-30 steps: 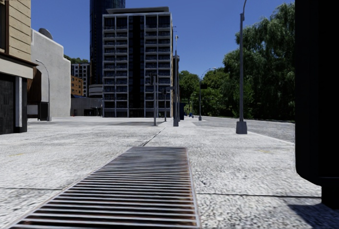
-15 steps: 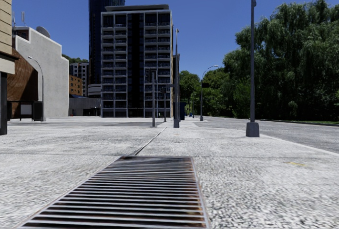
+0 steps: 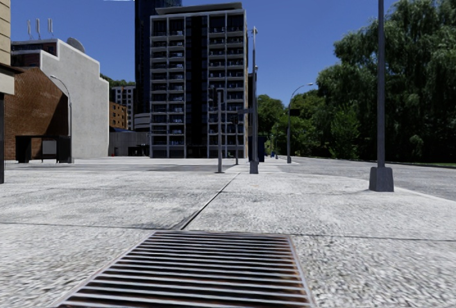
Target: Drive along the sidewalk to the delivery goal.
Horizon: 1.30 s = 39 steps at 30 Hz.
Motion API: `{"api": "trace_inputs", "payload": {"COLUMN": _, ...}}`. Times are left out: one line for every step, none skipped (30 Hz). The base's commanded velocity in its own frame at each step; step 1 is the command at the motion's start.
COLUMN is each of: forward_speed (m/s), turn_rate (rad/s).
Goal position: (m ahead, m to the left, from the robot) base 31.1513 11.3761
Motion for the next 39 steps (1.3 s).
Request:
{"api": "trace_inputs", "payload": {"forward_speed": 2.00, "turn_rate": 0.47}}
{"api": "trace_inputs", "payload": {"forward_speed": 2.00, "turn_rate": 0.47}}
{"api": "trace_inputs", "payload": {"forward_speed": 2.00, "turn_rate": 0.48}}
{"api": "trace_inputs", "payload": {"forward_speed": 2.00, "turn_rate": 0.49}}
{"api": "trace_inputs", "payload": {"forward_speed": 2.00, "turn_rate": 0.49}}
{"api": "trace_inputs", "payload": {"forward_speed": 2.00, "turn_rate": 0.49}}
{"api": "trace_inputs", "payload": {"forward_speed": 2.00, "turn_rate": 0.49}}
{"api": "trace_inputs", "payload": {"forward_speed": 2.00, "turn_rate": 0.49}}
{"api": "trace_inputs", "payload": {"forward_speed": 2.00, "turn_rate": 0.49}}
{"api": "trace_inputs", "payload": {"forward_speed": 2.00, "turn_rate": 0.49}}
{"api": "trace_inputs", "payload": {"forward_speed": 2.00, "turn_rate": 0.49}}
{"api": "trace_inputs", "payload": {"forward_speed": 2.00, "turn_rate": 0.49}}
{"api": "trace_inputs", "payload": {"forward_speed": 2.00, "turn_rate": 0.49}}
{"api": "trace_inputs", "payload": {"forward_speed": 2.00, "turn_rate": 0.49}}
{"api": "trace_inputs", "payload": {"forward_speed": 2.00, "turn_rate": 0.49}}
{"api": "trace_inputs", "payload": {"forward_speed": 2.00, "turn_rate": 0.49}}
{"api": "trace_inputs", "payload": {"forward_speed": 2.00, "turn_rate": 0.49}}
{"api": "trace_inputs", "payload": {"forward_speed": 2.00, "turn_rate": 0.49}}
{"api": "trace_inputs", "payload": {"forward_speed": 2.00, "turn_rate": 0.49}}
{"api": "trace_inputs", "payload": {"forward_speed": 2.00, "turn_rate": 0.49}}
{"api": "trace_inputs", "payload": {"forward_speed": 2.00, "turn_rate": 0.49}}
{"api": "trace_inputs", "payload": {"forward_speed": 2.00, "turn_rate": 0.49}}
{"api": "trace_inputs", "payload": {"forward_speed": 2.00, "turn_rate": 0.45}}
{"api": "trace_inputs", "payload": {"forward_speed": 2.00, "turn_rate": 0.45}}
{"api": "trace_inputs", "payload": {"forward_speed": 2.00, "turn_rate": 0.09}}
{"api": "trace_inputs", "payload": {"forward_speed": 2.00, "turn_rate": 0.00}}
{"api": "trace_inputs", "payload": {"forward_speed": 2.00, "turn_rate": 0.00}}
{"api": "trace_inputs", "payload": {"forward_speed": 2.00, "turn_rate": 0.00}}
{"api": "trace_inputs", "payload": {"forward_speed": 2.00, "turn_rate": 0.00}}
{"api": "trace_inputs", "payload": {"forward_speed": 2.00, "turn_rate": 0.00}}
{"api": "trace_inputs", "payload": {"forward_speed": 2.00, "turn_rate": 0.00}}
{"api": "trace_inputs", "payload": {"forward_speed": 2.00, "turn_rate": 0.00}}
{"api": "trace_inputs", "payload": {"forward_speed": 2.00, "turn_rate": 0.00}}
{"api": "trace_inputs", "payload": {"forward_speed": 2.00, "turn_rate": 0.00}}
{"api": "trace_inputs", "payload": {"forward_speed": 2.00, "turn_rate": 0.00}}
{"api": "trace_inputs", "payload": {"forward_speed": 2.00, "turn_rate": 0.00}}
{"api": "trace_inputs", "payload": {"forward_speed": 2.00, "turn_rate": 0.00}}
{"api": "trace_inputs", "payload": {"forward_speed": 2.00, "turn_rate": 0.00}}
{"api": "trace_inputs", "payload": {"forward_speed": 2.00, "turn_rate": 0.00}}
